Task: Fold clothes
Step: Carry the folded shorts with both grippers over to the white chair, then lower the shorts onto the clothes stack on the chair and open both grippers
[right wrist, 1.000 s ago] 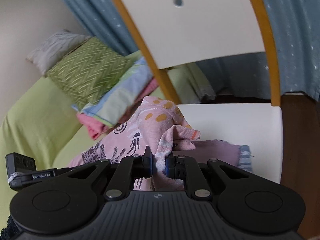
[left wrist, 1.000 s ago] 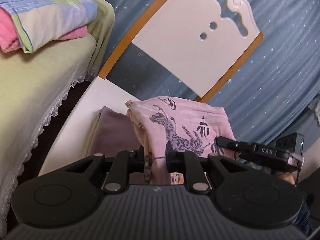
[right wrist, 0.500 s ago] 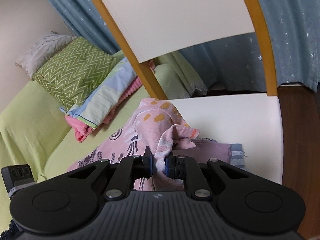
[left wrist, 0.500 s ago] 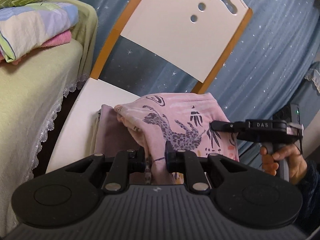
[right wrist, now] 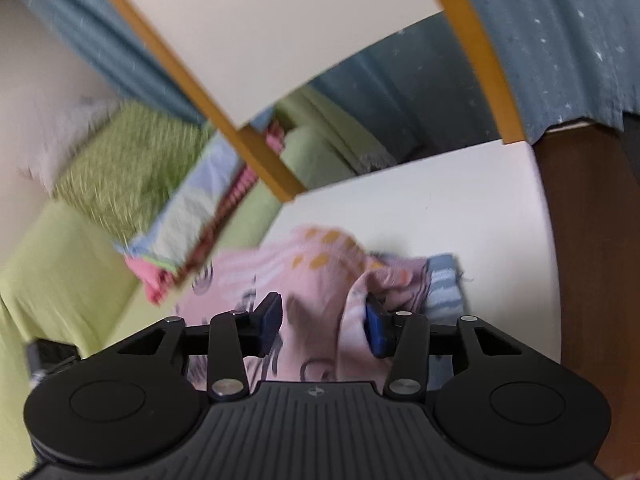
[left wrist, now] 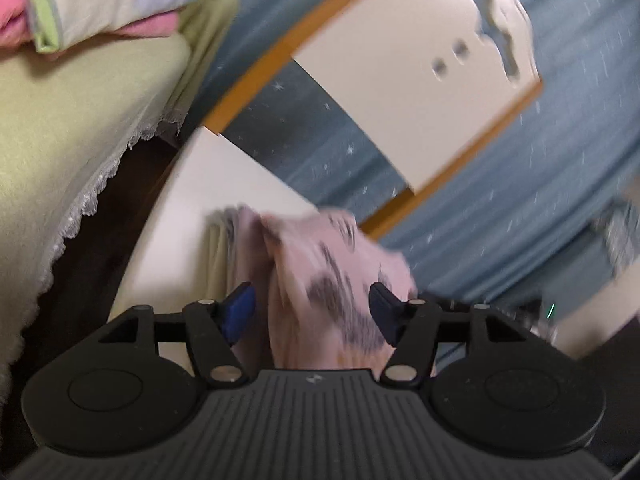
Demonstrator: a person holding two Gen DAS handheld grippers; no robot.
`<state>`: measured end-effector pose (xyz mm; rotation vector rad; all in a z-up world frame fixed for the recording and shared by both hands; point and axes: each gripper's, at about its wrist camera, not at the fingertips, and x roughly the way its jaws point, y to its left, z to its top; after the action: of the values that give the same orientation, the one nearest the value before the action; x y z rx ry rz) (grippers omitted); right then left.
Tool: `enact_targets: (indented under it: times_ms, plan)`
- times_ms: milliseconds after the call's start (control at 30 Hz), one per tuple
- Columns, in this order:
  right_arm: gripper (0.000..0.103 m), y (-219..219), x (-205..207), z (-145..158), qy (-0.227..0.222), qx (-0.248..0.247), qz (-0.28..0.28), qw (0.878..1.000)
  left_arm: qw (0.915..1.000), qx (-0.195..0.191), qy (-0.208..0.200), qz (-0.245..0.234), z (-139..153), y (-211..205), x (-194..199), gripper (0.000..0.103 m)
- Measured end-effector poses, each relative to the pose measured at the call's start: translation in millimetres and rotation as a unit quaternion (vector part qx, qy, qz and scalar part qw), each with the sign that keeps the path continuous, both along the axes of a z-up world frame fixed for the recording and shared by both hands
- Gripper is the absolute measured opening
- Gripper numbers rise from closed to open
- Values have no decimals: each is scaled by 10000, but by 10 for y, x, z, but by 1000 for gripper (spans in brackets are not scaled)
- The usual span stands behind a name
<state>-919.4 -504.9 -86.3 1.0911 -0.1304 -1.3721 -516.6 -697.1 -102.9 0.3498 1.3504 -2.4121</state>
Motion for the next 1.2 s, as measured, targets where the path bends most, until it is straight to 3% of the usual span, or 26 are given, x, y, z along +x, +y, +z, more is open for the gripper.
enact_targets:
  times_ms: [133,167,200,233,267,333,400,467,567,633,800,833,900,967,1033,1100,1200]
  plan:
    - [43,40,-174,-141,-564,-78,-242,9981,9984,510,222,41,-83,-279,-105,54]
    - [39,48,-207,-179,-687,-79,-283,9972,9978,615,238,17,-106,-325,-145,48]
    - [29,54,-235,-218,-810,-83,-297,9962,9974,679,246,-11,-128,-353,-187,44]
    - [23,62,-251,-252,-894,-72,-306,9955,9972,712,231,-29,-142,-366,-221,39]
    - [21,74,-262,-283,-944,-46,-333,9950,9971,727,212,-46,-154,-375,-253,26]
    - [4,97,-275,-305,-846,-38,-368,9957,9984,554,86,-49,-138,-348,-300,6]
    - [3,135,-271,-267,-551,-140,-421,9975,9998,166,-86,-25,-71,-295,-322,5]
    - [3,186,-258,-179,-235,-392,-503,9977,9984,-461,-337,8,51,-213,-336,5]
    - [2,324,-209,-25,414,-746,-731,9937,9889,-1304,-704,61,187,-87,-369,5]
    - [2,385,-200,-21,699,-616,-954,9911,9798,-1724,-1017,50,205,-30,-420,5]
    - [2,284,-151,-281,979,343,-935,9902,9646,-1786,-1941,66,29,-78,-565,13]
    - [9,260,-123,-300,1068,476,-868,9893,9653,-1728,-1954,147,49,-95,-537,16]
    - [17,222,-35,-252,1540,782,-822,9815,9644,-1712,-1981,363,139,-111,-472,13]
    - [29,213,102,-116,2371,933,-906,9627,9632,-1804,-1924,530,284,-95,-427,12]
    - [31,216,277,66,3076,660,-940,9446,9658,-1842,-1754,501,454,-46,-438,12]
    - [30,199,448,240,3395,123,-714,9378,9683,-1915,-1590,202,593,67,-581,12]
    - [29,3,726,350,3519,-403,-130,9351,9545,-2431,-1719,-183,667,290,-925,12]
